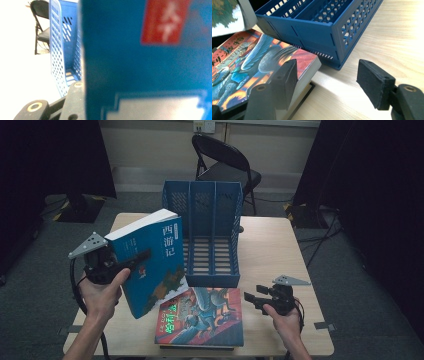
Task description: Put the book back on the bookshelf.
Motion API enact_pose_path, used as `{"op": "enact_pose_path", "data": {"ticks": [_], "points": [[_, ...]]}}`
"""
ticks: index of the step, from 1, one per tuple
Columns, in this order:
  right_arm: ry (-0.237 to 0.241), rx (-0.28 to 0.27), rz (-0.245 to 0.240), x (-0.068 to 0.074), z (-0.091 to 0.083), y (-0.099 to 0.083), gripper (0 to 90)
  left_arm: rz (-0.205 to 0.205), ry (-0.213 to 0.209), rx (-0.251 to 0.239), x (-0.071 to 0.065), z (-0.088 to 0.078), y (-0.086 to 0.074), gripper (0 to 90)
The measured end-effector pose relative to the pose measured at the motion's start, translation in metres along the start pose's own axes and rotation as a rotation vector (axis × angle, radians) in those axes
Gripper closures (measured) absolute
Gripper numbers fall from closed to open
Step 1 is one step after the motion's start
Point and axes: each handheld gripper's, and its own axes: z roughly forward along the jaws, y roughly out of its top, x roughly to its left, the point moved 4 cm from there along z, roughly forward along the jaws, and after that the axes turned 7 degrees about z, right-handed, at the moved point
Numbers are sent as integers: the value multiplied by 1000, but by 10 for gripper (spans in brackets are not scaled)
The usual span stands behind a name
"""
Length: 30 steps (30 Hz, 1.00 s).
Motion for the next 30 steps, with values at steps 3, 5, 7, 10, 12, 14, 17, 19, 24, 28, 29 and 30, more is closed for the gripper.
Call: {"op": "enact_pose_path", "data": {"ticks": [3,5,7,10,12,14,17,19,24,28,29,30], "points": [[-2,8,1,-1,2,-1,325,1,5,-16,2,8,12,616],[0,9,5,-1,3,-1,322,-10,8,-15,3,11,17,616],[-1,8,3,-1,3,-1,322,0,19,-25,5,14,22,617],[-1,8,4,-2,3,-2,320,5,52,-26,9,19,30,616],[0,8,8,-2,2,-2,320,-6,73,-28,12,23,33,616],[-1,6,8,-3,1,-2,320,-13,81,-30,13,24,34,616],[0,7,10,-4,2,-2,319,-18,116,-31,17,33,38,617],[8,6,9,-4,2,-2,316,-14,139,-23,19,38,39,617],[17,6,6,-3,1,-2,308,-5,179,-9,21,46,40,617],[20,8,3,-3,2,-3,308,0,204,-6,24,59,40,617],[20,9,2,-3,2,-3,307,4,205,5,23,61,40,617],[23,7,3,-3,2,-3,303,2,208,17,23,64,41,617]]}}
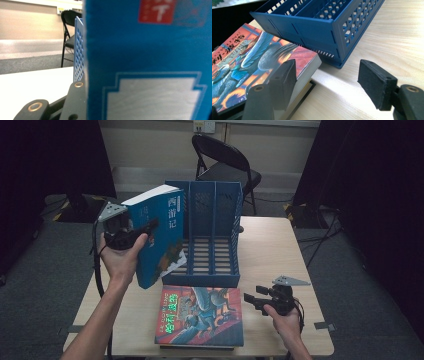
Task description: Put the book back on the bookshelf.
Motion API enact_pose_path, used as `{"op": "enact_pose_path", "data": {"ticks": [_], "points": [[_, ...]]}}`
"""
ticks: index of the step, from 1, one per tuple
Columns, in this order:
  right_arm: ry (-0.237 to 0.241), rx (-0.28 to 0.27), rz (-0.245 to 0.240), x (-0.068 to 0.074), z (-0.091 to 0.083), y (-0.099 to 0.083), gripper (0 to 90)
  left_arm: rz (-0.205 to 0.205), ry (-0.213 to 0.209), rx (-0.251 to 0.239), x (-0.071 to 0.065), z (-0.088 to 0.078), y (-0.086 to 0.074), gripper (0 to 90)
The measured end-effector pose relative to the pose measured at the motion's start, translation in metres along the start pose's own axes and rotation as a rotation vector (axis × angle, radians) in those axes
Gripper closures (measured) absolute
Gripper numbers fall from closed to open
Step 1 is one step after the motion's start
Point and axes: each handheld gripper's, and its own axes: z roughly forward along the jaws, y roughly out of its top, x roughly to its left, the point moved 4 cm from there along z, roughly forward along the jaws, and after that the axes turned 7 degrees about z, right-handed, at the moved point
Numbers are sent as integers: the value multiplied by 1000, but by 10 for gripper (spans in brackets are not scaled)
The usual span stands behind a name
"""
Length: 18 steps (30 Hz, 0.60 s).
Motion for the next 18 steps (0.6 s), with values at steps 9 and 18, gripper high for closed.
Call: {"op": "enact_pose_path", "data": {"ticks": [9,18], "points": [[15,-6,-3,-2,-2,0,298,-31,37,34,-1,26,-1,618],[21,8,-8,-3,0,-1,296,-34,58,47,7,27,-3,617]]}}
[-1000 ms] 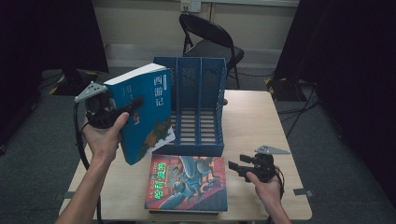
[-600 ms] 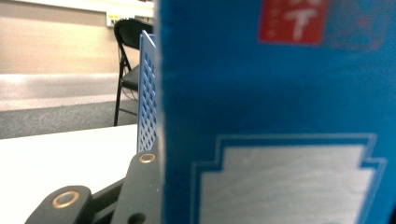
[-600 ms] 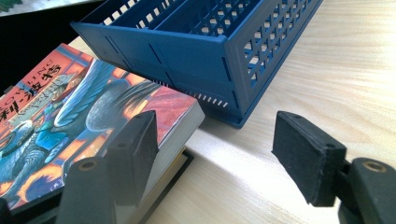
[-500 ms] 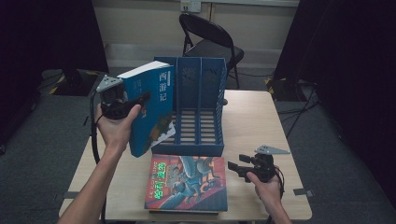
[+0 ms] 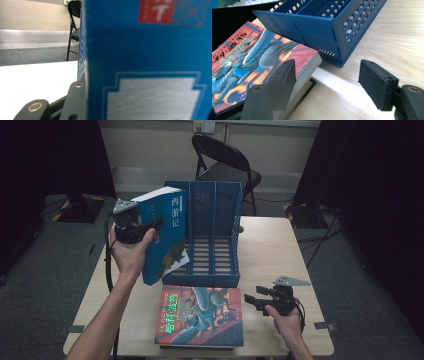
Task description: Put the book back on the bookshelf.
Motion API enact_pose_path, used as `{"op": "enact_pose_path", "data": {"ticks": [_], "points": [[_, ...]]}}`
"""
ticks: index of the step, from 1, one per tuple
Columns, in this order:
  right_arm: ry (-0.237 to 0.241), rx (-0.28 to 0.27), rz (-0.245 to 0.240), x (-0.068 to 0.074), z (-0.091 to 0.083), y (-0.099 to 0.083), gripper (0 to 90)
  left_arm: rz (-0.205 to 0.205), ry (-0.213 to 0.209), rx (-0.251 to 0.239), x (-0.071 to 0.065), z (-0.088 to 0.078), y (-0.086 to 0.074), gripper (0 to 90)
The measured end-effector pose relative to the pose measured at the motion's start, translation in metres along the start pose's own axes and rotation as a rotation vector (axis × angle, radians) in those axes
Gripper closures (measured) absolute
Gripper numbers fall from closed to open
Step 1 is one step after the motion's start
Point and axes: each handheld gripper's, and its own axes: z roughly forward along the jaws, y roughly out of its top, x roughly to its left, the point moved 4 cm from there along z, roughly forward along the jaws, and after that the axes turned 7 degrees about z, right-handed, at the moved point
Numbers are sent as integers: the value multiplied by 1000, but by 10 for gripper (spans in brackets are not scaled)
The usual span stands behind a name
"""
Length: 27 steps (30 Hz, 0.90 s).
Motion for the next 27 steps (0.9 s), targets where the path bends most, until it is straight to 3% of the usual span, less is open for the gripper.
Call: {"op": "enact_pose_path", "data": {"ticks": [6,12,18,21,24,27], "points": [[-3,8,-8,2,2,0,296,1,13,12,1,0,0,617],[-3,10,-9,3,3,-1,296,-15,96,-8,-6,15,-1,617],[1,20,-10,1,4,-2,297,-27,111,-7,-7,29,2,617],[4,16,-7,0,3,-1,296,1,138,-11,-8,38,7,617],[4,16,-5,-1,3,-1,296,9,138,-18,-10,42,7,617],[10,21,-6,0,6,-1,296,-16,140,-18,-11,49,4,617]]}}
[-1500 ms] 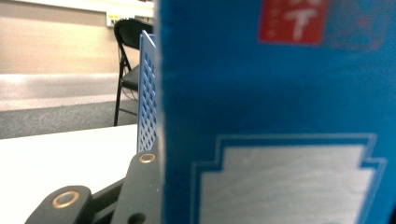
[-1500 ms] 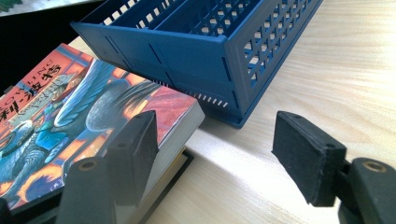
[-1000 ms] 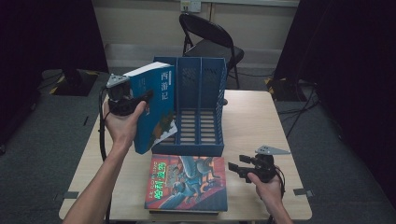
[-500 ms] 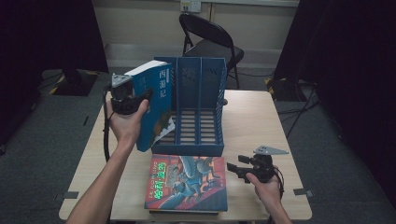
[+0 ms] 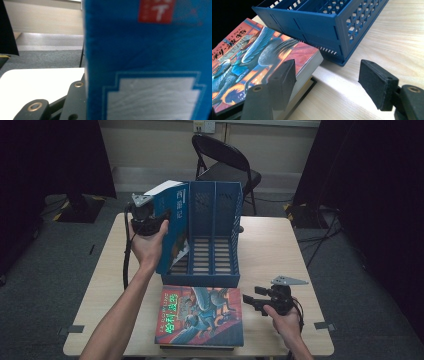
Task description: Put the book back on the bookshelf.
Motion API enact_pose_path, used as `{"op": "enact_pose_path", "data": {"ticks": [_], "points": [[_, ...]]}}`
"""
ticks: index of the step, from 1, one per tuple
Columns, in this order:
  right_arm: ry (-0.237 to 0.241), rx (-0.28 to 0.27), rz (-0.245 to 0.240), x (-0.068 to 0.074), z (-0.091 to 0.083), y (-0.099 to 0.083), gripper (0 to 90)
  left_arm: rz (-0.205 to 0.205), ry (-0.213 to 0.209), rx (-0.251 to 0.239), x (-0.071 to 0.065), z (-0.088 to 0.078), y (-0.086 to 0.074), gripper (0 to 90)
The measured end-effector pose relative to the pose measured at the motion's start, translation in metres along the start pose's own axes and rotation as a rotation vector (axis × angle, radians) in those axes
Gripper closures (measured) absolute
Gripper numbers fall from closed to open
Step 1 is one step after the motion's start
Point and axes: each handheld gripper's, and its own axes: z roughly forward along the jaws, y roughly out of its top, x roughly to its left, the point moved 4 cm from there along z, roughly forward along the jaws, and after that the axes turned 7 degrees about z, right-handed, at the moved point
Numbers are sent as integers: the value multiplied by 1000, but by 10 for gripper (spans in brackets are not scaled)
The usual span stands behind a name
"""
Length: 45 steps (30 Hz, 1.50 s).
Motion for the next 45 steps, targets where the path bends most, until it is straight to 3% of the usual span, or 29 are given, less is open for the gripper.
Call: {"op": "enact_pose_path", "data": {"ticks": [7,12,21,27,35,39,41,45], "points": [[5,7,-6,1,2,0,296,54,10,13,-6,13,-6,617],[4,6,4,0,1,0,296,26,10,11,-9,21,-8,617],[5,12,0,0,2,-2,296,39,37,-6,-14,32,-13,615],[-3,22,7,-4,4,-3,296,40,20,-18,-11,37,-29,615],[5,40,1,-3,7,-4,306,30,-8,-38,-10,33,-39,612],[4,48,-3,-3,7,-5,303,19,11,13,-7,29,-50,608],[5,48,-5,-2,7,-5,303,37,22,9,-7,28,-54,605],[1,57,-5,-2,9,-5,302,47,-5,11,-9,21,-57,602]]}}
